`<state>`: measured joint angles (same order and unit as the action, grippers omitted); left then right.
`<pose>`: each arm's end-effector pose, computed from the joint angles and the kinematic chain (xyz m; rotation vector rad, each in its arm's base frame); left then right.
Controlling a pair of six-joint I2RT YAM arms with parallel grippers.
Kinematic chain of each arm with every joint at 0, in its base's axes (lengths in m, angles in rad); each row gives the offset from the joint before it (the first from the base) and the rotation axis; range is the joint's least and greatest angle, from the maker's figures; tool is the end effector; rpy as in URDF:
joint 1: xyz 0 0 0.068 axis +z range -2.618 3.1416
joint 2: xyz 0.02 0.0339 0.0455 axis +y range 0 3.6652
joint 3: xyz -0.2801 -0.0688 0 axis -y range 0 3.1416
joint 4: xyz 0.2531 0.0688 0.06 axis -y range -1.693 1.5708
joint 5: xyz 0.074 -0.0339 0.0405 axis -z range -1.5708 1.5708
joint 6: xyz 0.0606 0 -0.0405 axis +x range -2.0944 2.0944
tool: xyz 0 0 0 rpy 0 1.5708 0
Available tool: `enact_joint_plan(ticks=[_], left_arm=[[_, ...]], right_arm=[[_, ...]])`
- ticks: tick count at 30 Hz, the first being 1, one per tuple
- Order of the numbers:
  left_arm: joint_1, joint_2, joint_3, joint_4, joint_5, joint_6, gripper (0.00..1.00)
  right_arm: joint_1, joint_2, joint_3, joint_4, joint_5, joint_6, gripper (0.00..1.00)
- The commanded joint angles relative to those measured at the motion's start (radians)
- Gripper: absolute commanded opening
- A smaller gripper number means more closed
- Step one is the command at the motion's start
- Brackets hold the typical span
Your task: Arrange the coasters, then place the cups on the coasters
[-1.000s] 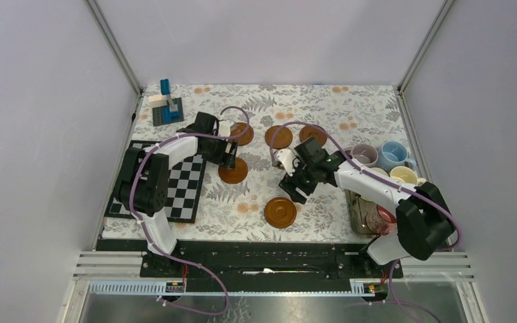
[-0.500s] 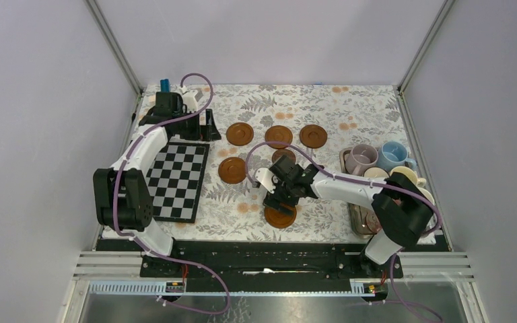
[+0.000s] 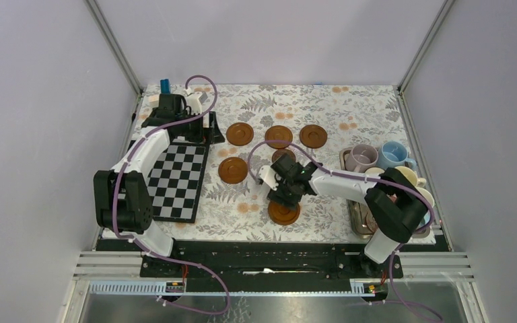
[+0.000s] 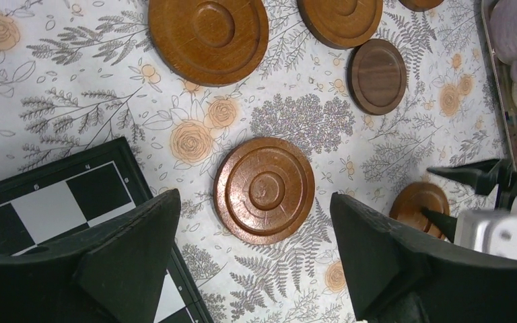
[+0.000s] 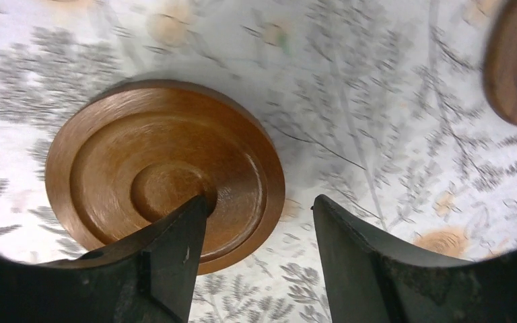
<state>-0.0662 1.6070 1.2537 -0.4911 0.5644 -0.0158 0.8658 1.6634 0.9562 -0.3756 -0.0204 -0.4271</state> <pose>0.3686 -0.0569 0.2685 0.3178 2.3406 -0.7167 0.2196 0.2600 0.1547 -1.6104 2.1228 0.1709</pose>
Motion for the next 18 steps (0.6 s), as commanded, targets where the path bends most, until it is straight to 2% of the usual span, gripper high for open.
enact_joint_plan(ticks=[1,6,10,14,18], left_arm=[[-0.041,0.028,0.028,0.068,0.022,0.048,0.86],[-0.131,0.061,0.041,0.104,-0.042,0.076,0.81],[-0.197,0.104,0.052,0.146,-0.066,0.073,0.72],[-0.284,0.14,0.049,0.186,-0.092,0.081,0.68],[-0.364,0.173,0.041,0.223,-0.138,0.112,0.65]], right_arm=[[-0.125,-0.007,-0.013,-0.042,0.038,-0.039,0.65],[-0.264,-0.023,0.003,-0.051,0.024,-0.077,0.65],[-0.372,0.003,0.046,-0.026,0.032,-0.096,0.65],[-0.485,0.072,0.153,-0.027,-0.012,-0.075,0.63],[-0.526,0.129,0.227,-0.029,-0.038,-0.061,0.62]])
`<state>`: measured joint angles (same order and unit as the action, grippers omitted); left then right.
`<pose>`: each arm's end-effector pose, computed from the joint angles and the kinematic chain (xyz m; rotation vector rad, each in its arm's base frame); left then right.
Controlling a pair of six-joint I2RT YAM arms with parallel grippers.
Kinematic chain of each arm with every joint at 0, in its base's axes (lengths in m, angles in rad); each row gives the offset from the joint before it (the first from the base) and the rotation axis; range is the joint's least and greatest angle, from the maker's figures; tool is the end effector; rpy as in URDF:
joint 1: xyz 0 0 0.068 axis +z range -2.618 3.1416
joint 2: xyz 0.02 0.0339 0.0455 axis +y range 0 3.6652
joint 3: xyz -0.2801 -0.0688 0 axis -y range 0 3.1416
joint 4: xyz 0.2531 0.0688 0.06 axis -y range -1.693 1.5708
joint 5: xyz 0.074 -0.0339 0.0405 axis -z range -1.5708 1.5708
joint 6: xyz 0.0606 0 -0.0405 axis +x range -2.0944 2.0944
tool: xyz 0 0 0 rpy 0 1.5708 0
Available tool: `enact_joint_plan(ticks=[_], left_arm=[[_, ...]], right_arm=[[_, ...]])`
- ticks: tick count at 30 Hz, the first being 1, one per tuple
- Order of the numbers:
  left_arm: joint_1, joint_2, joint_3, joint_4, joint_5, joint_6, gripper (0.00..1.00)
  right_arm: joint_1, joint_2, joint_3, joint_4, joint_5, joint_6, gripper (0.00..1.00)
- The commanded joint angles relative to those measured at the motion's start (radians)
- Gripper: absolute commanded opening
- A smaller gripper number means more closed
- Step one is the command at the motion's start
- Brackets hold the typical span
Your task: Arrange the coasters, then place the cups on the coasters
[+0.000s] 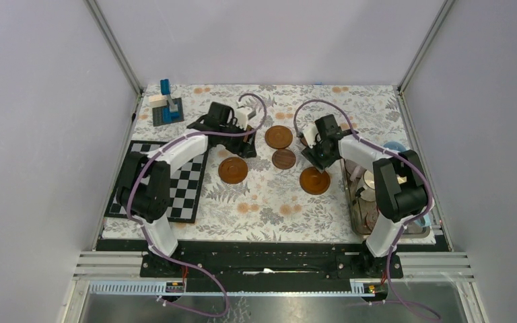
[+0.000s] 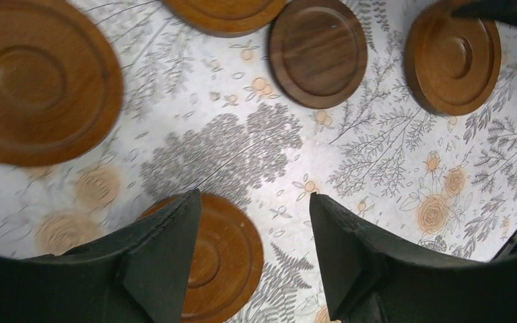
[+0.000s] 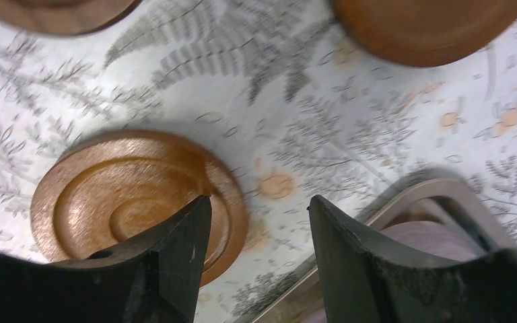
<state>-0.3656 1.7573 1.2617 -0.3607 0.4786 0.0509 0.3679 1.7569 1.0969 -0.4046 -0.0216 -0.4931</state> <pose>0.3700 -0.1715 0.2246 0.7145 2.3175 -0.7232 0.3483 0.1357 0.1633 -1.1064 2.3915 -0.0142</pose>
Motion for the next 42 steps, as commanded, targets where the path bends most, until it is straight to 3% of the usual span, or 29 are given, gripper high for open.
enact_joint_plan(ticks=[1,11,18,23,34,42], left_arm=[[-0.08,0.028,0.023,0.109,-0.064,0.054,0.63],[-0.174,0.091,-0.023,0.321,-0.102,0.001,0.58],[-0.148,0.037,-0.1,0.488,-0.056,-0.093,0.58],[-0.147,0.036,-0.103,0.494,-0.027,-0.097,0.58],[-0.144,-0.009,-0.183,0.622,0.003,-0.126,0.71],[-0.15,0.005,-0.217,0.676,0.006,-0.036,0.69]], right_arm=[[-0.03,0.047,0.1,-0.002,-0.041,0.007,0.62],[-0.063,0.107,0.161,-0.015,-0.048,0.013,0.61],[-0.064,-0.013,0.134,-0.054,-0.141,0.022,0.64],[-0.064,-0.068,0.093,-0.089,-0.213,0.001,0.68],[-0.058,-0.038,0.006,-0.067,-0.181,-0.024,0.7],[-0.044,0.011,-0.045,0.02,-0.098,-0.019,0.69]])
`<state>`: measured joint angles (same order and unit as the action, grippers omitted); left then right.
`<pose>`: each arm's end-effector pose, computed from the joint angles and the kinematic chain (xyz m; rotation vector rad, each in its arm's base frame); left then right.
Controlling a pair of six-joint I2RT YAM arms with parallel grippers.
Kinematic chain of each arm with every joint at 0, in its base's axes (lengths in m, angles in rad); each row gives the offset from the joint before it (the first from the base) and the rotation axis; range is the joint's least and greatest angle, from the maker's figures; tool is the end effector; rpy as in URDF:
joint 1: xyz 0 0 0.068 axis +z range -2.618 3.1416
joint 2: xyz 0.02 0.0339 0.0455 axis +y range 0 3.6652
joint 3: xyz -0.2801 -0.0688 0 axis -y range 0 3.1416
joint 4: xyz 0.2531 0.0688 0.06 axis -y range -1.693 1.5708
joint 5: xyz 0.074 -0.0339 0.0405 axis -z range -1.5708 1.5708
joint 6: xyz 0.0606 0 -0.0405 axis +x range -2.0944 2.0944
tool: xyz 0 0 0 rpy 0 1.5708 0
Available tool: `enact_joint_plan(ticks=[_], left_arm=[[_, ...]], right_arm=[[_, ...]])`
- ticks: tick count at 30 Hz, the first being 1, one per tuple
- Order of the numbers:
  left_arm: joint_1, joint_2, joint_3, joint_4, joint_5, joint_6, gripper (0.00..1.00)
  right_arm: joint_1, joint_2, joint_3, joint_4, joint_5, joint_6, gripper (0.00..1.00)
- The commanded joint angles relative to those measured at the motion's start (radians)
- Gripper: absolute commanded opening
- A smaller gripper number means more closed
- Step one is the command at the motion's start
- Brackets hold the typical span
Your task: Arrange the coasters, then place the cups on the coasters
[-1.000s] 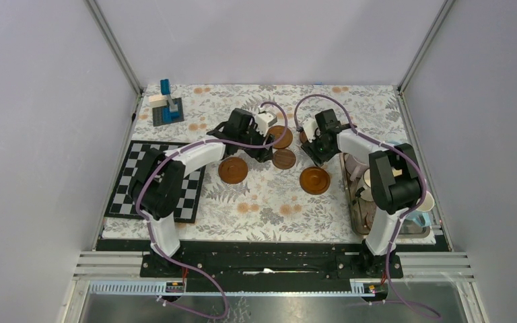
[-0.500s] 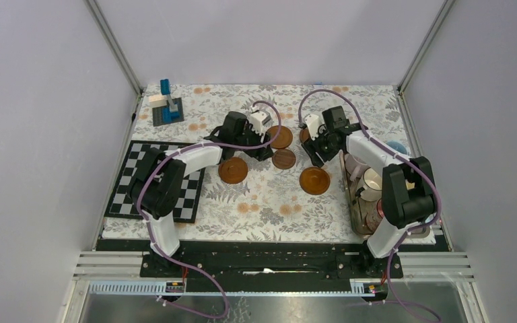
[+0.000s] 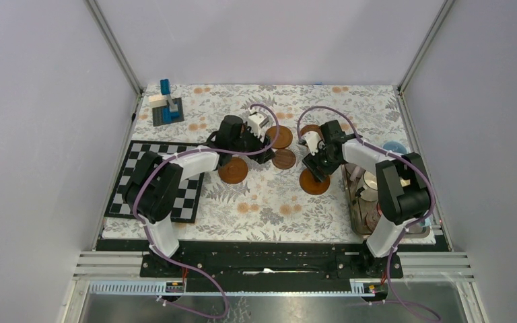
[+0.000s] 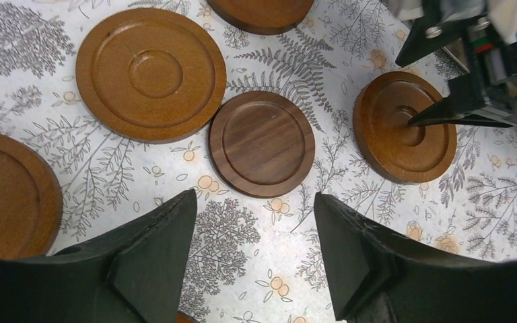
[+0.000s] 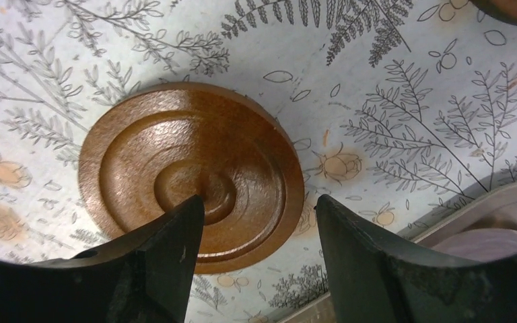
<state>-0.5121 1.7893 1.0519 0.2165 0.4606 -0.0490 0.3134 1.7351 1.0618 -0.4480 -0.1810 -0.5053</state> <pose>0.3526 -0.2291 0.1973 0.7658 1.9949 -0.8166 0.3383 0.1211 0.1586 -1.1143 2.4291 0.1828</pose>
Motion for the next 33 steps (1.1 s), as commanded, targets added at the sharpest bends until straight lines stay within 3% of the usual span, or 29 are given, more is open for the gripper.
enact_joint_plan(ticks=[1,11,33], left_arm=[[-0.007,-0.019,-0.007,0.105,0.013,0.088,0.68],[-0.052,0.078,0.01,0.132,-0.037,0.198,0.55],[-0.115,0.243,0.139,0.073,-0.196,0.197,0.52]], right_arm=[[0.01,0.047,0.0,0.073,0.089,0.003,0.67],[-0.004,0.128,0.111,0.074,0.137,0.049,0.6],[-0.025,0.131,0.173,0.034,0.131,0.04,0.63]])
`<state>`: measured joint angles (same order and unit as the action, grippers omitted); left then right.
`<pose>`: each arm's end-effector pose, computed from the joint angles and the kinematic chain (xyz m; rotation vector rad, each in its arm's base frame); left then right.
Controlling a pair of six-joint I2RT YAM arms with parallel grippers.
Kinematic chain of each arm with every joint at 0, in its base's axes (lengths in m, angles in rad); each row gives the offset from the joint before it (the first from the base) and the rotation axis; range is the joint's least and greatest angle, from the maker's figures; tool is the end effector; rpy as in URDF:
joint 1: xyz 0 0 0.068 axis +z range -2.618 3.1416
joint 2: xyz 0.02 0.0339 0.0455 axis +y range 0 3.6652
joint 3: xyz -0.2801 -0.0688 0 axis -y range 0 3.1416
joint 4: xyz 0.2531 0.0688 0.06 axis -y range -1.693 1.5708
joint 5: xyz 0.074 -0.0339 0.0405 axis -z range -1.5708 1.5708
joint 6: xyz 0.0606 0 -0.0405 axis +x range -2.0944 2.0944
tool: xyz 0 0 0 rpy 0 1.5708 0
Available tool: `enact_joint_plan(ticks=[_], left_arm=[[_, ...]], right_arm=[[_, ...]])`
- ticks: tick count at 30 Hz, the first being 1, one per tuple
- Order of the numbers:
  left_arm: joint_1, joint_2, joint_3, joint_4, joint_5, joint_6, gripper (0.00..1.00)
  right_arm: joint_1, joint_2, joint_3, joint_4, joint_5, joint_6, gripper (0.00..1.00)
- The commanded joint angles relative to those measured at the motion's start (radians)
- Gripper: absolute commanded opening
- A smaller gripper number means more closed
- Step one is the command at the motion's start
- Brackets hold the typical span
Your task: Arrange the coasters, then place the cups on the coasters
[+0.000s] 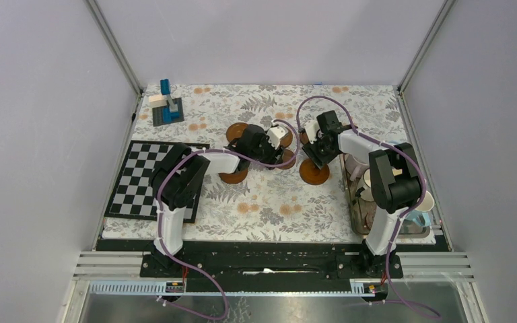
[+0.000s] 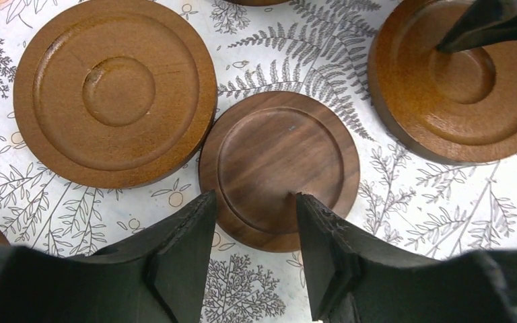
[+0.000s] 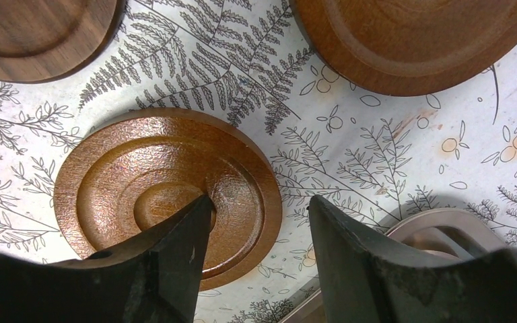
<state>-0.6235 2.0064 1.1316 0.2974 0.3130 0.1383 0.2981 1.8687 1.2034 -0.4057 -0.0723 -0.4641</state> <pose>0.3600 -0.2819 0.1398 0.9802 1.9479 -0.6157 0.3838 0.1225 0.1542 -1.0036 2.4392 0.0392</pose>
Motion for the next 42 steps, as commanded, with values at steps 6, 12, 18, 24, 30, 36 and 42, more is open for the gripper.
enact_joint_plan(ticks=[6,12,18,24,30,36,42], left_arm=[[-0.004,0.006,0.064,-0.121,-0.058,0.043,0.5],[-0.009,-0.045,0.009,-0.195,-0.055,0.071,0.49],[-0.016,-0.092,-0.051,-0.244,-0.044,0.096,0.49],[-0.016,-0.132,-0.098,-0.273,-0.039,0.098,0.48],[-0.017,-0.164,-0.138,-0.284,-0.024,0.076,0.48],[-0.017,-0.17,-0.134,-0.296,-0.019,0.065,0.47],[-0.016,-0.179,-0.113,-0.349,-0.001,0.025,0.47]], right_arm=[[-0.01,-0.032,0.05,-0.031,-0.007,0.004,0.66],[-0.01,-0.044,0.093,-0.068,-0.032,0.012,0.69],[-0.01,-0.054,0.118,-0.08,-0.052,0.025,0.7],[-0.01,-0.058,0.134,-0.091,-0.063,0.031,0.7],[-0.01,-0.061,0.145,-0.099,-0.063,0.03,0.7],[-0.01,-0.06,0.152,-0.105,-0.071,0.031,0.7],[-0.01,-0.054,0.168,-0.109,-0.079,0.037,0.7]])
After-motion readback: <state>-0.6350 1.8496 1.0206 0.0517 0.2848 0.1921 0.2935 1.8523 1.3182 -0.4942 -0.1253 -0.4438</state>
